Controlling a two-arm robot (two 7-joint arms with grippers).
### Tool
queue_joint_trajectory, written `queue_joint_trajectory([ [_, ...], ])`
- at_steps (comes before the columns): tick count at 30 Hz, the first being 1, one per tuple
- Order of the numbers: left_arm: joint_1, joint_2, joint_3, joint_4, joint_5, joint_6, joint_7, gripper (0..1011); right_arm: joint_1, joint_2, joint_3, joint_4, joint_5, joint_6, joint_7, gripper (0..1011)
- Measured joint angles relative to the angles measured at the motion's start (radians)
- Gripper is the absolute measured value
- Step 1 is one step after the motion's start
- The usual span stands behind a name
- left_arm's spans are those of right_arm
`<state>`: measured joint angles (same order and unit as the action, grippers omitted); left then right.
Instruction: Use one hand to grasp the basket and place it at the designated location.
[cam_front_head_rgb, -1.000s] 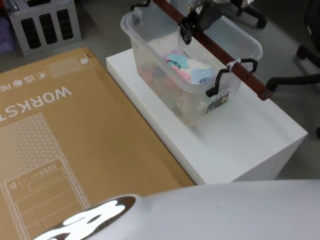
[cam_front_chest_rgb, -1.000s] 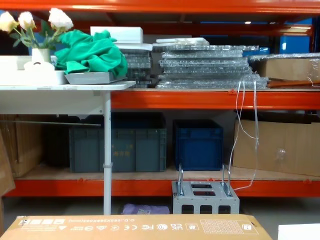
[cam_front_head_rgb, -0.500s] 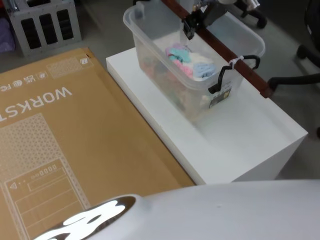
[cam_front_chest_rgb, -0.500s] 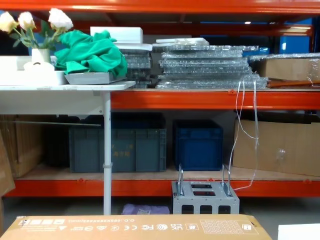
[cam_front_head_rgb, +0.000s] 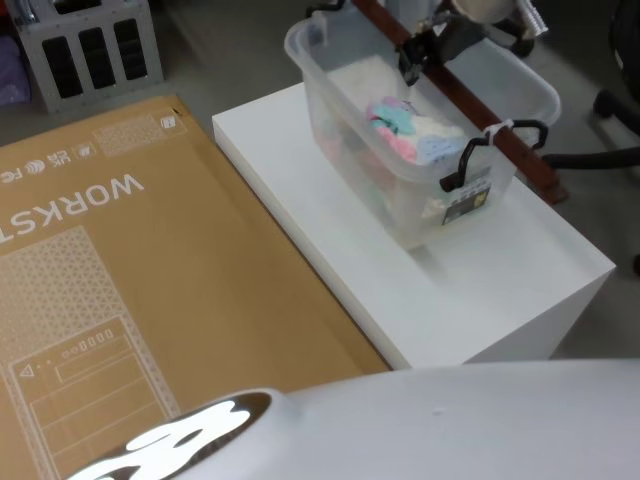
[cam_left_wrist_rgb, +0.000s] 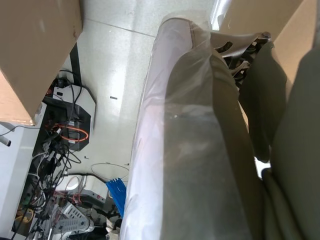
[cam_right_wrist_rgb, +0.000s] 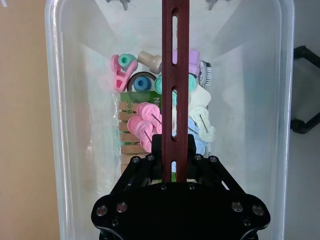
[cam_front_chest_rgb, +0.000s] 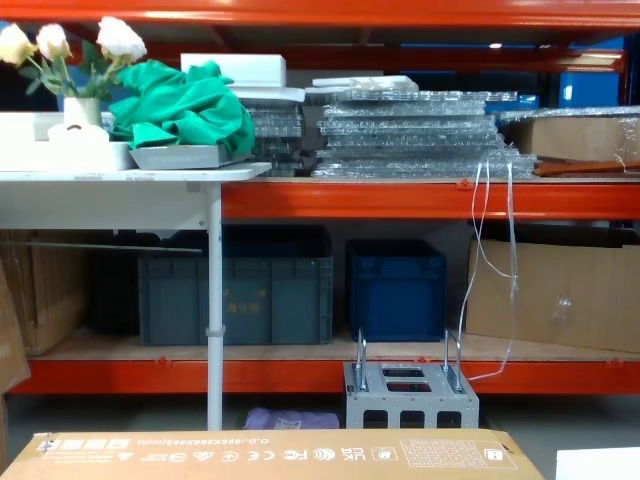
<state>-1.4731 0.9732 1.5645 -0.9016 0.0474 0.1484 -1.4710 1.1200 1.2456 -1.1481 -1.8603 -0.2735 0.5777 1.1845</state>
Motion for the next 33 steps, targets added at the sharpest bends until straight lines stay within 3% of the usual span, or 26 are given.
queue_joint_trajectory([
  [15, 0.000, 0.000, 0.000, 0.000, 0.000, 0.000, 0.000, 0, -0.029, 0.045, 0.031, 0.043, -0.005, -0.042, 0.000, 239],
  [33, 0.000, 0.000, 0.000, 0.000, 0.000, 0.000, 0.000, 0, -0.075, 0.025, 0.045, 0.120, -0.019, -0.150, -0.019, 239],
])
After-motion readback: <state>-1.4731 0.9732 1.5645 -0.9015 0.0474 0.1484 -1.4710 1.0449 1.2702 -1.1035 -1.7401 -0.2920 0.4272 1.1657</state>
